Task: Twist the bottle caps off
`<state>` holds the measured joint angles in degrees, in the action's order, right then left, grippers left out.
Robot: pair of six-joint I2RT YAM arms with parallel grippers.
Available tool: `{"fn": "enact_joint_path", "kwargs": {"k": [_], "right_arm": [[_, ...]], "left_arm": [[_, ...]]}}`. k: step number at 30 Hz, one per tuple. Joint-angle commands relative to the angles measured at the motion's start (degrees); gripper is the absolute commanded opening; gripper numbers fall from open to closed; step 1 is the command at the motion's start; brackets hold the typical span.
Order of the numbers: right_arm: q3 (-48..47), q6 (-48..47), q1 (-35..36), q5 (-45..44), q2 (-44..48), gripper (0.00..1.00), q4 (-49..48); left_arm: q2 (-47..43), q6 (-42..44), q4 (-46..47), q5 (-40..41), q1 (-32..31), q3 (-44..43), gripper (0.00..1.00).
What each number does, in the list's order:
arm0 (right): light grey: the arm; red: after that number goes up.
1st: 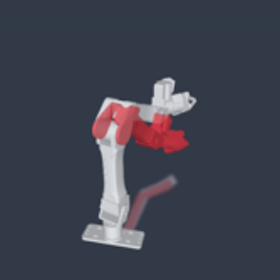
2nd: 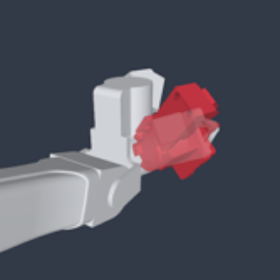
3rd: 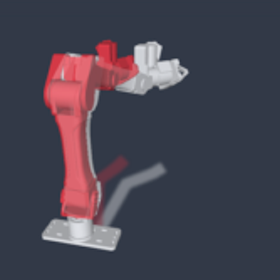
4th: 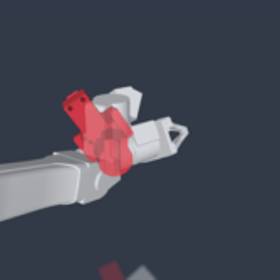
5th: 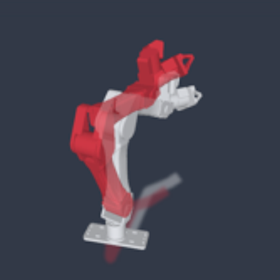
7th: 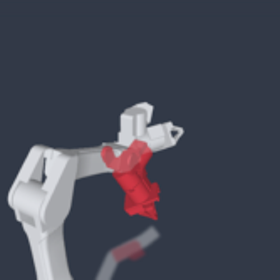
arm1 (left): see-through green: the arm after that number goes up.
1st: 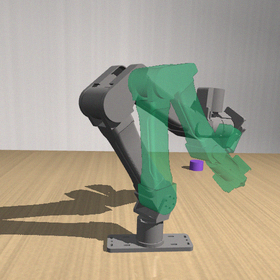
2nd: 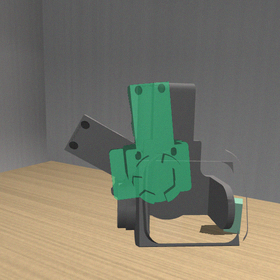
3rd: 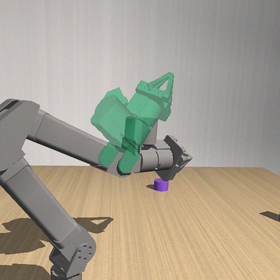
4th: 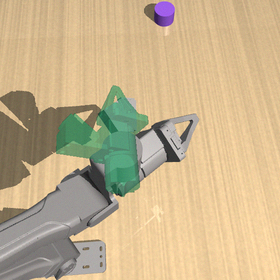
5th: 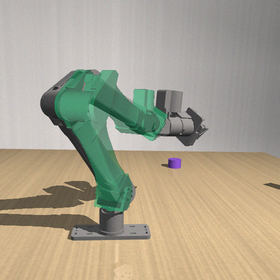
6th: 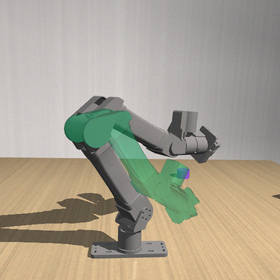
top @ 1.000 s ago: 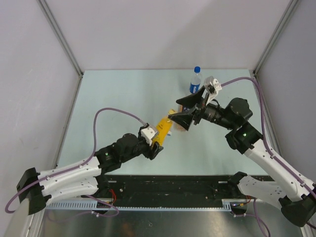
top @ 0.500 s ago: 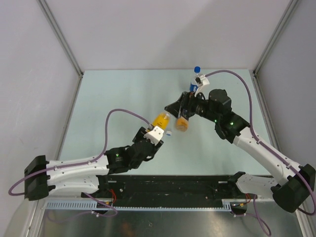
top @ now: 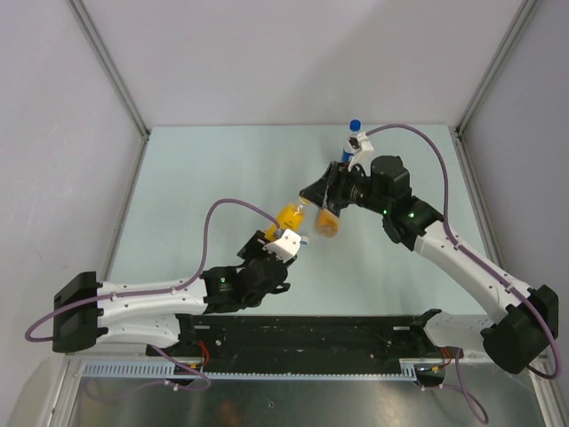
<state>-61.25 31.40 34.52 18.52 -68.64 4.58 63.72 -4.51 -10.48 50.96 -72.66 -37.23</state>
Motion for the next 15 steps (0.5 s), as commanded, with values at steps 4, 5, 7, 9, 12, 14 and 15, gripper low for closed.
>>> {"fn": "enact_joint_path", "kwargs": {"k": [4, 5, 7, 9, 12, 14, 15], "right_arm": [[-2.37, 0.96, -0.89, 3.88, -1.87, 0.46, -1.10], [-2.37, 1.04, -0.96, 4.46, -2.03, 0.42, -1.39], [-2.38, 1.21, -1.00, 5.77, -2.31, 0.33, -1.96], [-2.31, 1.21, -1.18, 8.14, -2.47, 0.22, -2.91], [-2.29, 0.90, -1.35, 10.53, -2.59, 0.07, -3.81], [-2.27, 0.58, -1.49, 11.00, -2.47, 0.02, -3.97], [-2.24, 0.41, -1.57, 11.13, -2.38, 0.01, -3.97]], "left_arm": [[-1.10, -0.89, 0.90, 3.52, -0.54, -1.88, 0.00], [-1.08, -1.00, 0.90, 3.48, -0.50, -1.84, 0.00], [-1.02, -1.19, 0.90, 3.50, -0.52, -1.76, 0.00], [-0.81, -1.37, 0.83, 3.44, -0.48, -1.78, 0.00], [-0.62, -1.72, 0.84, 3.33, -0.46, -1.66, 0.00], [-0.75, -1.94, 0.88, 2.93, -0.53, -1.47, 0.00], [-0.82, -2.01, 0.94, 2.66, -0.54, -1.32, 0.00]]}}
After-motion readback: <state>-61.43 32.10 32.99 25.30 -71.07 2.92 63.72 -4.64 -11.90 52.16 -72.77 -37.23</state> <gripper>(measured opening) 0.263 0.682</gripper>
